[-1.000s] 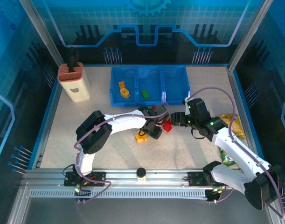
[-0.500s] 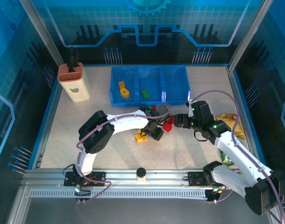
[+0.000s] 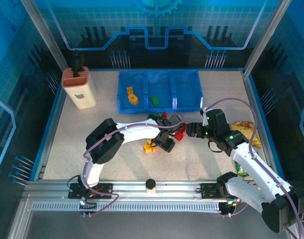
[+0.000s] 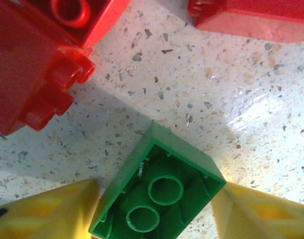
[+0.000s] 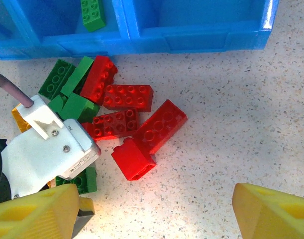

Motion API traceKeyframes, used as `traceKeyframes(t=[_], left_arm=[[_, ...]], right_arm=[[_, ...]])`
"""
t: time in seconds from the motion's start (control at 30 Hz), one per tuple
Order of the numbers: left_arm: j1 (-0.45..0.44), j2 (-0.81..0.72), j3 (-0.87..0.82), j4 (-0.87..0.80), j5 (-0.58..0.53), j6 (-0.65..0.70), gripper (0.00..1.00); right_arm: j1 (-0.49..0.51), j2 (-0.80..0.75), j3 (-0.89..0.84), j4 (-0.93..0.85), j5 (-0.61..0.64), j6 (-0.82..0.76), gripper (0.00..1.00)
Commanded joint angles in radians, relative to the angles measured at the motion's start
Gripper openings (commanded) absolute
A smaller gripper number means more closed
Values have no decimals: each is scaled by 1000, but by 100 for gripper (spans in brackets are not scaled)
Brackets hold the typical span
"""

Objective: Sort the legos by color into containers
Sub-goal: Pick up the lego from the center of the table, then place the lego in the container.

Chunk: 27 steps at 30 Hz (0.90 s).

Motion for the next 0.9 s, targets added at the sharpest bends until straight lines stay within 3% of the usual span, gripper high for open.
traceKeyframes(t=[0.0, 0.13, 0.33, 0.57, 0.87], left_arm=[[-8, 17, 18, -34, 10, 10, 52], [-9, 5, 28, -39, -6, 11, 41], [6, -85, 40, -38, -22, 14, 39], [162, -180, 150, -24, 10, -15, 39], [329, 20, 501, -102, 20, -2, 40]], right_arm=[[-17, -21, -11, -13, -7, 15, 82], [-19, -33, -5, -24, -4, 15, 81], [-29, -54, 2, -44, 16, 15, 81], [-46, -51, -10, -54, 9, 27, 81], [-47, -54, -16, -61, -32, 30, 81]])
